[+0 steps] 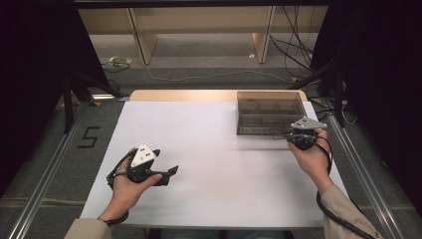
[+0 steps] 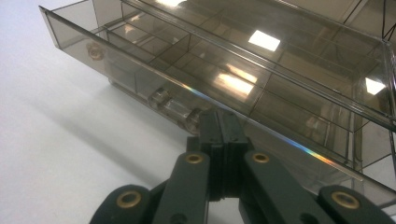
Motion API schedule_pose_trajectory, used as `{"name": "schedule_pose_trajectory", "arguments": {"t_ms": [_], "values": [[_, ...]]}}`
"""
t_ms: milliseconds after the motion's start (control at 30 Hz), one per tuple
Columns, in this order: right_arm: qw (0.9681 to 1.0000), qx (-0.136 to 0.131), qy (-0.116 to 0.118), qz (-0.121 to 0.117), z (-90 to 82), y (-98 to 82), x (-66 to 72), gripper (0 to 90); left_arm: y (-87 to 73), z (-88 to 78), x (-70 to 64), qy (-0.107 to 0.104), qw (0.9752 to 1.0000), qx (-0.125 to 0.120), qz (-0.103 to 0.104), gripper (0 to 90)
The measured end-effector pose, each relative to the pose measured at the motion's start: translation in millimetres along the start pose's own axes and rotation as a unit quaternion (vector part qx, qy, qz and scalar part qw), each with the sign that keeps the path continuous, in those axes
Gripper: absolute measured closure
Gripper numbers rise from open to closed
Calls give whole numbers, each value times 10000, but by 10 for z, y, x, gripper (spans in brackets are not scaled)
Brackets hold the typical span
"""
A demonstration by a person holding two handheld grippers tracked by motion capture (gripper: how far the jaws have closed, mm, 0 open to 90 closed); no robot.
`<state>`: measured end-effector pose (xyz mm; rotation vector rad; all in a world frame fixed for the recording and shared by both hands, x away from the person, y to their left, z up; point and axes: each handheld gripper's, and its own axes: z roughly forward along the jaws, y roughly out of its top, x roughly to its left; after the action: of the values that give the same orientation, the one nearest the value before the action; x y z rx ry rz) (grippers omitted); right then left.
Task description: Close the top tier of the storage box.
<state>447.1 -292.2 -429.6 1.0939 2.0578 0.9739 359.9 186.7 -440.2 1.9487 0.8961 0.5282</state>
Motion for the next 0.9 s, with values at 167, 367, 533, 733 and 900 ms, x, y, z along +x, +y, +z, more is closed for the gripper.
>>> {"name": "schedule_pose_trajectory", "arguments": {"t_ms": [167,367,533,733,900], "values": [[10000,-1,-29,-15,12,8,-11,900,0,3,0,-8,10000,3,10,143],[10000,-9,-58,-7,29,21,-21,900,1,-1,-1,-6,10000,-20,-33,143],[10000,-2,-83,1,41,26,-28,900,0,-1,6,-43,9999,-32,-86,144],[9999,-23,-121,21,50,36,-49,900,-1,0,8,-30,10000,-24,-80,144],[9999,-27,-151,28,60,42,-53,900,0,-2,9,-24,10000,-22,-77,144]]}}
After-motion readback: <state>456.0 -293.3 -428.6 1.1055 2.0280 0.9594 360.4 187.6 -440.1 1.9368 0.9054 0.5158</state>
